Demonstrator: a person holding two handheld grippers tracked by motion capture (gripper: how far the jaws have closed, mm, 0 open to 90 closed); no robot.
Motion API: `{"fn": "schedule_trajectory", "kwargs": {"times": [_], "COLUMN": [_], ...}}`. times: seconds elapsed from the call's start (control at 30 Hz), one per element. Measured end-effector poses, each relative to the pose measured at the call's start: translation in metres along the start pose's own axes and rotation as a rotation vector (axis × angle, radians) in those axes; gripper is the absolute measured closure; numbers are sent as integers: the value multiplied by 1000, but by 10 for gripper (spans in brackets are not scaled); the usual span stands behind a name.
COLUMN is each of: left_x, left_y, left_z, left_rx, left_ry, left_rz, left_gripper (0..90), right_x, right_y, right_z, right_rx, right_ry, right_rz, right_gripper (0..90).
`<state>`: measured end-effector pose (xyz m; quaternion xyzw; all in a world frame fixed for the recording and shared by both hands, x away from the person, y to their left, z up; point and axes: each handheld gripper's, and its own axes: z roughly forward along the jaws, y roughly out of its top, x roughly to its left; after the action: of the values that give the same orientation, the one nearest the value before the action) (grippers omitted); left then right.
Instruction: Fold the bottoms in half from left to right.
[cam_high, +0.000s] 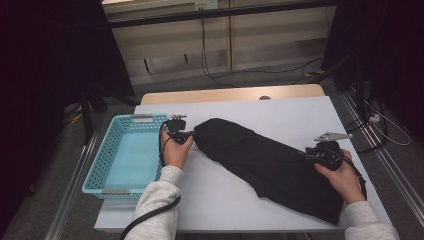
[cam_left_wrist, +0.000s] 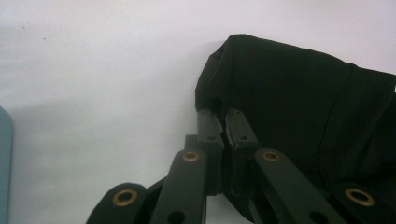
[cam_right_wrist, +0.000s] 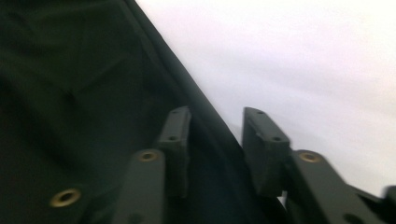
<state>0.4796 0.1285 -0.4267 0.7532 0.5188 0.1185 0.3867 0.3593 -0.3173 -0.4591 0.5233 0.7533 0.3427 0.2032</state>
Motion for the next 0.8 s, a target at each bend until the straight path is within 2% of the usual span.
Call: {"fn": "schedule_trajectory", "kwargs": {"times": [0.1, 0.17, 0.2, 0.23, 0.33, 0.37, 0.4, 0.43, 0.47, 0.5, 0.6, 0.7, 0.8], "left_x": [0, 0, 0, 0, -2, -3, -4, -4, -4, -4, -5, -6, -7], "left_y": [0, 1, 1, 2, 2, 2, 2, 1, 1, 1, 2, 2, 3], "left_z": [1, 1, 1, 1, 3, 4, 5, 7, 8, 8, 7, 4, 1], "left_rx": [-7, -9, -12, -16, -21, -19, -18, -17, -12, -12, -14, -20, -19], "left_ry": [-3, -2, -3, -7, -23, -22, -20, -20, -18, -20, -22, -23, -28], "left_rz": [-3, -3, -5, -8, -6, -3, -5, -8, -6, -6, -2, -1, 1], "left_gripper": [865, 866, 866, 866, 865, 865, 865, 865, 865, 865, 864, 863, 863], "right_x": [0, -3, -4, -7, -19, -20, -20, -18, -16, -13, -4, 13, 37], "right_y": [2, 3, 5, 7, 7, 7, 7, 7, 7, 8, 10, 9, 8], "right_z": [3, 5, 4, 5, 6, 7, 8, 9, 8, 7, -1, -12, -18], "right_rx": [-6, -4, 2, -3, -49, -57, -50, -39, -40, -41, -46, -63, -72], "right_ry": [27, 49, 39, 10, -67, -63, -43, -45, -69, -80, -61, -4, 62], "right_rz": [1, 1, -3, -8, 21, 18, 14, -4, -21, -37, -45, -68, -97], "right_gripper": [875, 900, 900, 900, 900, 900, 889, 831, 715, 660, 513, 473, 442]}}
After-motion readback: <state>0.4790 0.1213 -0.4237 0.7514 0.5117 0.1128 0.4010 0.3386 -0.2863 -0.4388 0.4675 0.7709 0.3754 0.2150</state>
